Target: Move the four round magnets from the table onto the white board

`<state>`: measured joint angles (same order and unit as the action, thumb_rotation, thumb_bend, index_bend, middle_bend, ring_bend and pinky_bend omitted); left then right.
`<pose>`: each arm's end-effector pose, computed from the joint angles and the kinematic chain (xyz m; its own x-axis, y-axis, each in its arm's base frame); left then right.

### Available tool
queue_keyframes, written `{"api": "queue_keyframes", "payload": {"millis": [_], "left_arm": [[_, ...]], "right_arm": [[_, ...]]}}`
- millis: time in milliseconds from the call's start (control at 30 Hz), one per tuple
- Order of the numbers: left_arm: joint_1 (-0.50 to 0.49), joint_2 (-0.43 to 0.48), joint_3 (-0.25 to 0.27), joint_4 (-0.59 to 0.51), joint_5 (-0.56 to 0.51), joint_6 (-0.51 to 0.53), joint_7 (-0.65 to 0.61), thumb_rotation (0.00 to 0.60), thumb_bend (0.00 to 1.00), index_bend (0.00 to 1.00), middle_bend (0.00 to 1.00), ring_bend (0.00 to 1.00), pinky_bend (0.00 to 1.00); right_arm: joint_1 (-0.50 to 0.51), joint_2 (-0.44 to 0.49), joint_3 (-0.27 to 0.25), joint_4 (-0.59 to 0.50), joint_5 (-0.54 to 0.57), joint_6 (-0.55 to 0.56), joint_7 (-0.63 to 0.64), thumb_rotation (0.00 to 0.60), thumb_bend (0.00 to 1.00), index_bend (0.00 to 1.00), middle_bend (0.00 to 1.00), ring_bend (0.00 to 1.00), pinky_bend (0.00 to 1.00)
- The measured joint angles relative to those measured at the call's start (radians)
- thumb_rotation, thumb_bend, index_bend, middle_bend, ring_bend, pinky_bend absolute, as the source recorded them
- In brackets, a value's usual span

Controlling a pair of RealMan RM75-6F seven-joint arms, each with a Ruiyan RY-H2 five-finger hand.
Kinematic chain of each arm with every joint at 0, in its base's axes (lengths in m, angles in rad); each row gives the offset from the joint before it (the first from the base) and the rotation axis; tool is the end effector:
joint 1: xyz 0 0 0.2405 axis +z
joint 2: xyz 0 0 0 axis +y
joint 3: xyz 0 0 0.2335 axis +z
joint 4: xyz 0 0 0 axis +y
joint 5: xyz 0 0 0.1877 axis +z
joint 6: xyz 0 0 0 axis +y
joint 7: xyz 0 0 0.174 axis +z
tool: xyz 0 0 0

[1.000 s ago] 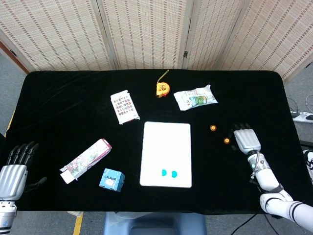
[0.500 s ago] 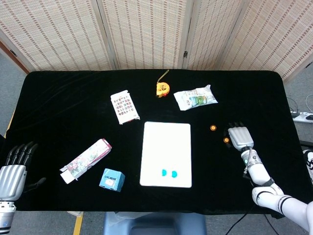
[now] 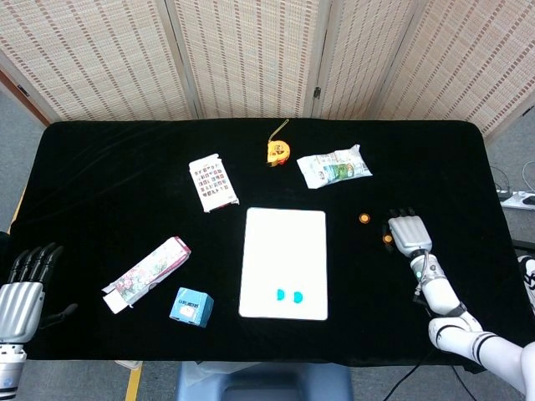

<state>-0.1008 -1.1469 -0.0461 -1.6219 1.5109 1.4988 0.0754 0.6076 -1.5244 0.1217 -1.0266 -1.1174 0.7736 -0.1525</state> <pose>-0.2722 0.2108 0.1613 0.4301 -0.0133 0.9027 0.9020 -0.0356 -0.4303 -0.2914 -0.3702 0.0367 0.5515 -0.3649 0.7502 -0.8214 -0.0808 0.5645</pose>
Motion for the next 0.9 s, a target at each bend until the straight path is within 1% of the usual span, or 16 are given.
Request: {"api": "queue_keyframes", "payload": {"millis": [167,267,467,600,700,767,900], "left_arm": [[-0.002,0.000,-0.002,-0.003,0.001,0.000,0.001,0.600,0.15,0.01,0.08,0.06,0.00],[-0.003,0.002,-0.003,-0.005,0.001,0.000,0.002,0.600,0.15,0.01,0.08,0.06,0.00],[-0.002,0.004,-0.003,-0.011,0.005,0.006,0.002,0.600,0.15,0.01,0.08,0.06,0.00],[0.004,0.007,-0.002,-0.013,0.005,0.014,-0.001,0.600,0.15,0.01,0.08,0.06,0.00],[0.008,0.009,0.001,-0.012,0.009,0.021,-0.005,0.600,0.15,0.01,0.08,0.06,0.00],[0.011,0.009,0.002,-0.011,0.009,0.023,-0.007,0.600,0.15,0.01,0.08,0.06,0.00],[0.016,0.009,0.004,-0.003,0.006,0.026,-0.015,0.600,0.15,0.01,0.08,0.06,0.00]], "right_arm": [[-0.005,0.023,0.001,-0.041,-0.018,0.020,0.007,0.600,0.37,0.55,0.21,0.13,0.09],[-0.007,0.048,0.001,-0.099,-0.043,0.039,0.013,0.600,0.37,0.55,0.21,0.13,0.09],[0.002,0.104,0.000,-0.282,-0.110,0.065,0.019,0.600,0.37,0.55,0.21,0.13,0.09],[0.036,0.131,0.002,-0.414,-0.148,0.054,0.004,0.600,0.37,0.55,0.21,0.13,0.09],[0.083,0.131,0.011,-0.470,-0.155,0.022,-0.023,0.600,0.37,0.55,0.21,0.13,0.09],[0.114,0.119,0.019,-0.483,-0.148,-0.003,-0.046,0.600,0.37,0.55,0.21,0.13,0.09],[0.176,0.066,0.035,-0.486,-0.098,-0.051,-0.103,0.600,0.37,0.55,0.21,0.13,0.09]]}}
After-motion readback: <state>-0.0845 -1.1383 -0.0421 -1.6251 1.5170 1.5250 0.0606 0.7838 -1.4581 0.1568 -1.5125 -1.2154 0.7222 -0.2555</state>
